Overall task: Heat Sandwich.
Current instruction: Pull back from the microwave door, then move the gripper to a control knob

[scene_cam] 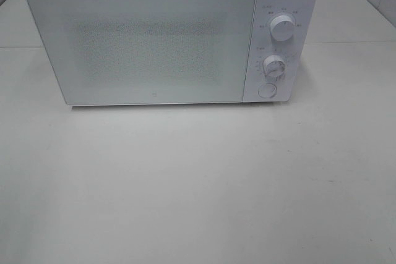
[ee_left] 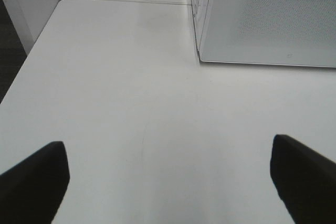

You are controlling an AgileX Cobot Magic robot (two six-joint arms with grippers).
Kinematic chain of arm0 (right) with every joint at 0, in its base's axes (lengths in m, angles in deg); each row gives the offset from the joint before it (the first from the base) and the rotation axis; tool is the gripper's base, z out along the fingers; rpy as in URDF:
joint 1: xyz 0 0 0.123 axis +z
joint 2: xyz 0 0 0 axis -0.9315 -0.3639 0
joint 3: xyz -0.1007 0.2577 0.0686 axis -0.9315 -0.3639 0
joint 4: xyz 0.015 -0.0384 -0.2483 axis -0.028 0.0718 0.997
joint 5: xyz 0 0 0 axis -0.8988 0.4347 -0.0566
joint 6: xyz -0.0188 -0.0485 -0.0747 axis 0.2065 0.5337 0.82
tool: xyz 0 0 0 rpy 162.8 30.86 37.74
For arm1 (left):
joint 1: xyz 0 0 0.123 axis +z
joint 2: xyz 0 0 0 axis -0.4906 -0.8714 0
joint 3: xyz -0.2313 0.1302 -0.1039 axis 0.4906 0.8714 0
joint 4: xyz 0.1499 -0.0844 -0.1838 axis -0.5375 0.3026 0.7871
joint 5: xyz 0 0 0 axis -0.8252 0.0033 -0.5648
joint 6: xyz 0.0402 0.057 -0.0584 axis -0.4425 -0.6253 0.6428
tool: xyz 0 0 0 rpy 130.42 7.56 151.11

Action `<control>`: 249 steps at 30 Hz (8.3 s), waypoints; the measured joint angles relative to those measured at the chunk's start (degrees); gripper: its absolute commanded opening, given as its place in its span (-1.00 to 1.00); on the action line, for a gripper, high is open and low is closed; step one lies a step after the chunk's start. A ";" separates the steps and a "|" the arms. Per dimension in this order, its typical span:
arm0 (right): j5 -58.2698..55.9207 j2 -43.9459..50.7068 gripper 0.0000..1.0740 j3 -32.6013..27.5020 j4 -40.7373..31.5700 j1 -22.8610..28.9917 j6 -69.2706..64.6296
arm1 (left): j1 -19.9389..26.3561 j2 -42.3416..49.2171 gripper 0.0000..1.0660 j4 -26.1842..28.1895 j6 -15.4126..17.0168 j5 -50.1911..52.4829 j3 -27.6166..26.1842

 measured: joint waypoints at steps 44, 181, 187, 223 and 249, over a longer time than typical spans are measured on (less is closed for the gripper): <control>5.79 -5.79 0.42 1.15 0.00 0.00 -0.06 | 0.00 0.00 0.83 0.00 0.00 0.00 0.00; 129.03 -105.54 0.42 -1.32 -41.71 28.36 15.18 | 0.00 0.00 0.83 0.00 0.00 0.00 0.00; 128.11 -108.75 0.42 2.86 -38.73 26.01 15.13 | 0.00 0.00 0.83 0.00 0.00 0.00 0.00; 125.82 -116.08 0.33 10.71 -36.96 22.75 14.95 | 0.00 0.00 0.83 0.00 0.00 0.00 0.00; 126.34 -116.14 -0.85 10.71 -37.41 22.69 13.64 | 0.00 0.00 0.83 0.00 0.00 0.00 0.00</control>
